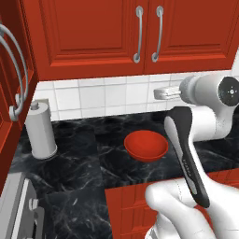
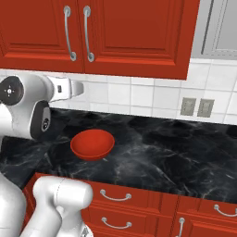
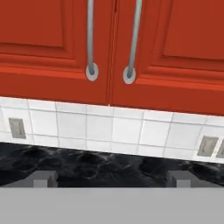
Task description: Open the cabinet. Pick the orange and kiwi from the cabinet and place them into the bowl. Then close the cabinet.
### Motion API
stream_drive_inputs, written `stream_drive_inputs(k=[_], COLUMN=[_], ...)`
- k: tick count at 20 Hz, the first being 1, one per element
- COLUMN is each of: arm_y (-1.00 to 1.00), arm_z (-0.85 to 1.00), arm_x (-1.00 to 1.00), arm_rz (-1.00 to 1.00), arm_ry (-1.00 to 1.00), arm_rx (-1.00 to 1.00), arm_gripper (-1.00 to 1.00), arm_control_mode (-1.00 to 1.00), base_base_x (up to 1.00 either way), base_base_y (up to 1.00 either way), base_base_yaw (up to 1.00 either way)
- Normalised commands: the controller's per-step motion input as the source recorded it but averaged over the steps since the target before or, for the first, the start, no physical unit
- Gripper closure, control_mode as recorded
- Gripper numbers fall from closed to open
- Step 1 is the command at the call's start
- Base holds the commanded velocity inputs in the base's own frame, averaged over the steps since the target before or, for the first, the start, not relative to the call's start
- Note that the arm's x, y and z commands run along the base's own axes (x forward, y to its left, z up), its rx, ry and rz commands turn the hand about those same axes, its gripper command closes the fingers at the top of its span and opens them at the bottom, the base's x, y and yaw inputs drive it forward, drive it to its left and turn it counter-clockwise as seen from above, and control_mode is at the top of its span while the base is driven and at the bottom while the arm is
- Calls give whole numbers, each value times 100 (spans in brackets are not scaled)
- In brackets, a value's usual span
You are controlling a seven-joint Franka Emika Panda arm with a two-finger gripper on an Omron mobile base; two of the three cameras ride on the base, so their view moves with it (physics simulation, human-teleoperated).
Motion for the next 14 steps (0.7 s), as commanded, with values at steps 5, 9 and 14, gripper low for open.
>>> stream_drive_inputs(k=[5,9,14], arm_y=[-5,-16,-14], arm_z=[69,55,18], arm_x=[-43,-36,-8], arm_rz=[0,0,0], arm_ry=[-44,-36,-16], arm_rx=[0,2,1], arm_gripper=[-100,-100,-100], arm_control_mode=[-100,-100,-100], base_base_x=[0,0,0], base_base_y=[0,0,0], base_base_yaw=[0,0,0])
